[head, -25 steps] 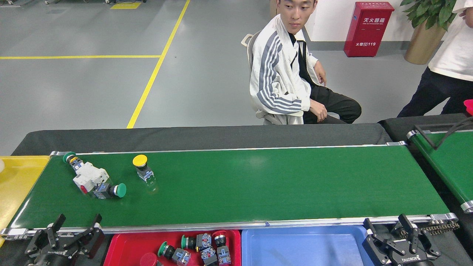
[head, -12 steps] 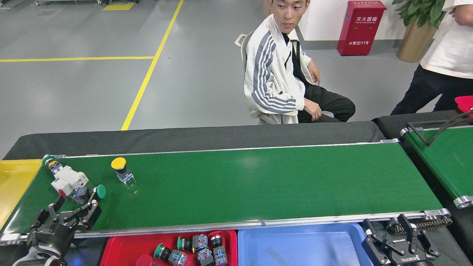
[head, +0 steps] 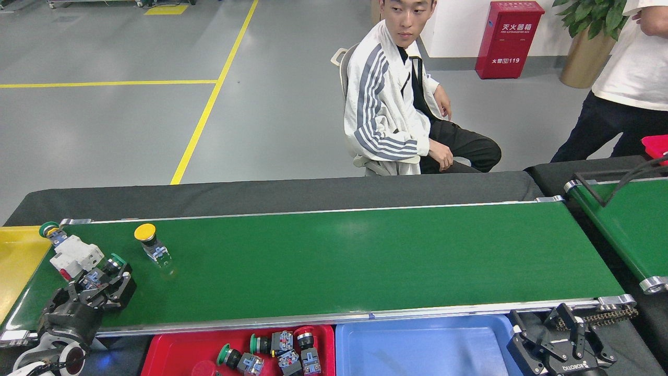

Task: Pick switch part from conveyor to tray

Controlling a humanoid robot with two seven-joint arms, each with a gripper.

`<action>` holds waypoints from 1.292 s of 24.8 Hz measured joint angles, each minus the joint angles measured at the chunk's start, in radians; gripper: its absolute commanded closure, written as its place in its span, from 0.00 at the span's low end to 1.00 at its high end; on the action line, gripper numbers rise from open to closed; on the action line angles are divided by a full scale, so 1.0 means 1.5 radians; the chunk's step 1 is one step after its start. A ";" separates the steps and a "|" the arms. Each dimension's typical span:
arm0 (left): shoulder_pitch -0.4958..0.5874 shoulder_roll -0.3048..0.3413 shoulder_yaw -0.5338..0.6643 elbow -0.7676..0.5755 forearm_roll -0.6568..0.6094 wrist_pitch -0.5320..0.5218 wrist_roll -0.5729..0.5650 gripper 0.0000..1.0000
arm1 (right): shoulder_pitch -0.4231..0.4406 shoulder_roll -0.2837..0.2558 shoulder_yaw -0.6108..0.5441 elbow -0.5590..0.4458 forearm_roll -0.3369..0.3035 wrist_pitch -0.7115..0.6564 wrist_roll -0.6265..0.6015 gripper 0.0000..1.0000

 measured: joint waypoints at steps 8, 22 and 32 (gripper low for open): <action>0.090 -0.006 -0.005 -0.140 0.029 -0.093 0.030 0.92 | 0.000 0.005 0.000 0.000 0.000 0.000 0.001 0.00; 0.379 -0.135 -0.037 -0.505 0.071 -0.226 -0.033 0.00 | 0.000 0.009 0.000 -0.003 0.000 0.000 0.001 0.00; 0.333 -0.141 0.097 -0.464 0.072 -0.082 -0.035 0.00 | 0.000 0.009 0.000 -0.005 0.000 0.002 0.002 0.00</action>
